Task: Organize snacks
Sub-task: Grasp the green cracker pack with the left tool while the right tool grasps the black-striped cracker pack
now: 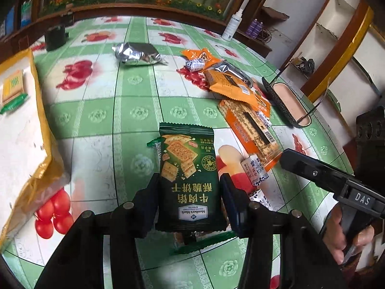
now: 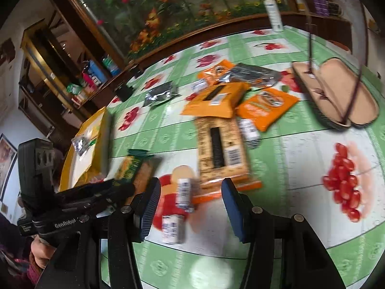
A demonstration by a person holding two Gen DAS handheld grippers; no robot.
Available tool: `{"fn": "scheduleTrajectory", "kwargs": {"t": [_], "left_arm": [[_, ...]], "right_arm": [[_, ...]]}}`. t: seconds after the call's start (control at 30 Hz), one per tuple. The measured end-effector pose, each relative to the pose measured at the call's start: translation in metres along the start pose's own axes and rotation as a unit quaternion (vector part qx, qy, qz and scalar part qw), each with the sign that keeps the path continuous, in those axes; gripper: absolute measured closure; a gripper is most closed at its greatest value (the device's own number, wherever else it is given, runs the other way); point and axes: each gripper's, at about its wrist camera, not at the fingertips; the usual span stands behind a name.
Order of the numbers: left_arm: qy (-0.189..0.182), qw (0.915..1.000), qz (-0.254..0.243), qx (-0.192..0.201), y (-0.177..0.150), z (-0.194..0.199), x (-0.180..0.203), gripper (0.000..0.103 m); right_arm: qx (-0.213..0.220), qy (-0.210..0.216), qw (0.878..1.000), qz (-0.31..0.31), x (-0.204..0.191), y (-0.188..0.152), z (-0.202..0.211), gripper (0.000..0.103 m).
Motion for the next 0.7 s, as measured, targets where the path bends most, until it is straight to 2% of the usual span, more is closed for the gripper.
{"fn": "scheduleTrajectory", "kwargs": {"t": [0.1, 0.3, 0.37, 0.4, 0.57, 0.6, 0.63, 0.67, 0.7], "left_arm": [[-0.01, 0.9999, -0.01, -0.002, 0.0, 0.002, 0.003, 0.055], [-0.006, 1.0, -0.007, 0.0, 0.002, 0.004, 0.004, 0.054], [0.006, 0.9998, -0.016, 0.003, 0.002, 0.004, 0.007, 0.056], [0.02, 0.9994, -0.028, 0.001, 0.003, 0.002, 0.01, 0.063], [0.045, 0.998, -0.044, -0.001, 0.005, 0.001, 0.016, 0.063], [0.049, 0.9979, -0.043, -0.003, 0.005, 0.0, 0.017, 0.057], [0.056, 0.9976, -0.041, -0.008, 0.006, -0.001, 0.017, 0.045], [0.056, 0.9975, -0.041, -0.008, 0.006, -0.002, 0.017, 0.045], [0.06, 0.9972, -0.044, -0.001, 0.006, -0.001, 0.017, 0.051]], "right_arm": [[-0.004, 0.001, 1.0, 0.002, -0.009, -0.002, -0.006, 0.047], [-0.004, -0.011, 1.0, 0.009, -0.014, -0.005, -0.003, 0.047], [-0.002, -0.013, 1.0, 0.008, -0.014, -0.005, -0.001, 0.046], [-0.001, -0.012, 1.0, 0.007, -0.014, -0.005, 0.0, 0.047], [-0.002, -0.007, 1.0, 0.01, -0.016, -0.009, 0.001, 0.046], [-0.003, -0.007, 1.0, 0.011, -0.018, -0.009, 0.001, 0.046], [-0.002, -0.007, 1.0, 0.014, -0.019, -0.01, 0.002, 0.046], [-0.002, -0.006, 1.0, 0.015, -0.019, -0.011, 0.003, 0.046], [-0.001, -0.006, 1.0, 0.016, -0.02, -0.011, 0.004, 0.046]]}}
Point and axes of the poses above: each gripper's, at about its wrist camera, not at the fingertips, and z roughly against the way its jaws point, x to its right, y to its top, and after that the axes turned 6 degrees about -z, right-handed
